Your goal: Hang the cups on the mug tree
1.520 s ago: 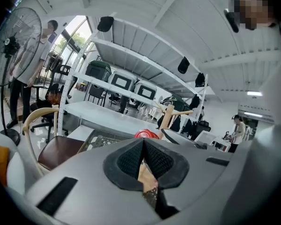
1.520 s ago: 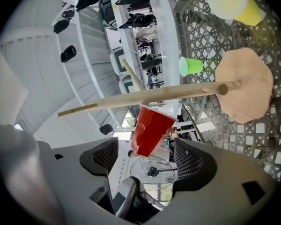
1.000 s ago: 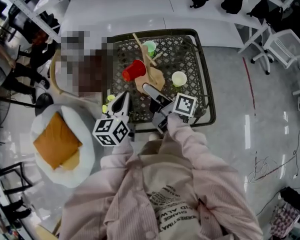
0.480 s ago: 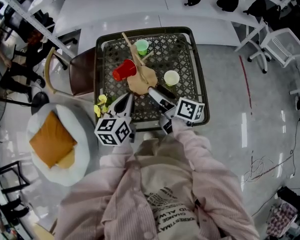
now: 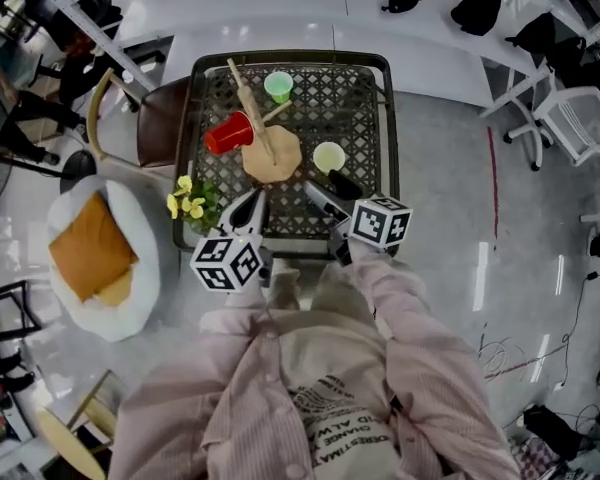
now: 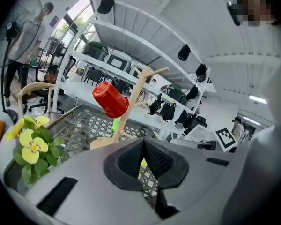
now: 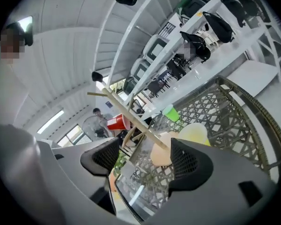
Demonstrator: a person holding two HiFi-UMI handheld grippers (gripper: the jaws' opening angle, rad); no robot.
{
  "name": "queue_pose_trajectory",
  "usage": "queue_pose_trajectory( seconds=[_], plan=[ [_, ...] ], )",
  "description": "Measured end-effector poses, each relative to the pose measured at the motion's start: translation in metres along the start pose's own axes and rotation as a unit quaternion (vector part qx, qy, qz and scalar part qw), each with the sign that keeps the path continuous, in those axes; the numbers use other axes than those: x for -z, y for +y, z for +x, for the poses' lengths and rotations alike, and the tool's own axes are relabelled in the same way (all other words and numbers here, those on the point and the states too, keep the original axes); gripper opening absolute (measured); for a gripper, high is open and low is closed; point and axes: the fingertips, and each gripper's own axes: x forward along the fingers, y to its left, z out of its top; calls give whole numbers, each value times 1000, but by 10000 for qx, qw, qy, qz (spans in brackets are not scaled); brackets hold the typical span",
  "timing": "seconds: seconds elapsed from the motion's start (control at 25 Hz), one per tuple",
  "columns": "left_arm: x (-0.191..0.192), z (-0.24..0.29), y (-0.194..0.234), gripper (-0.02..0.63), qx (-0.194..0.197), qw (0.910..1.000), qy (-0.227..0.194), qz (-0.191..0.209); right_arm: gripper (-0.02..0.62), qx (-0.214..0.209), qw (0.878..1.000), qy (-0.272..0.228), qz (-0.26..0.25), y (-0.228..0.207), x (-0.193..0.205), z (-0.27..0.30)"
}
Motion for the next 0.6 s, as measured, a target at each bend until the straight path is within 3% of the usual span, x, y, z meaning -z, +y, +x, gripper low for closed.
queue_pose_trajectory(
  seconds=[0.6],
  plan=[
    [44, 15, -30, -2, -866, 9939, -353, -592, 330, -156, 9890, 1016, -1068, -60, 5, -17]
  ],
)
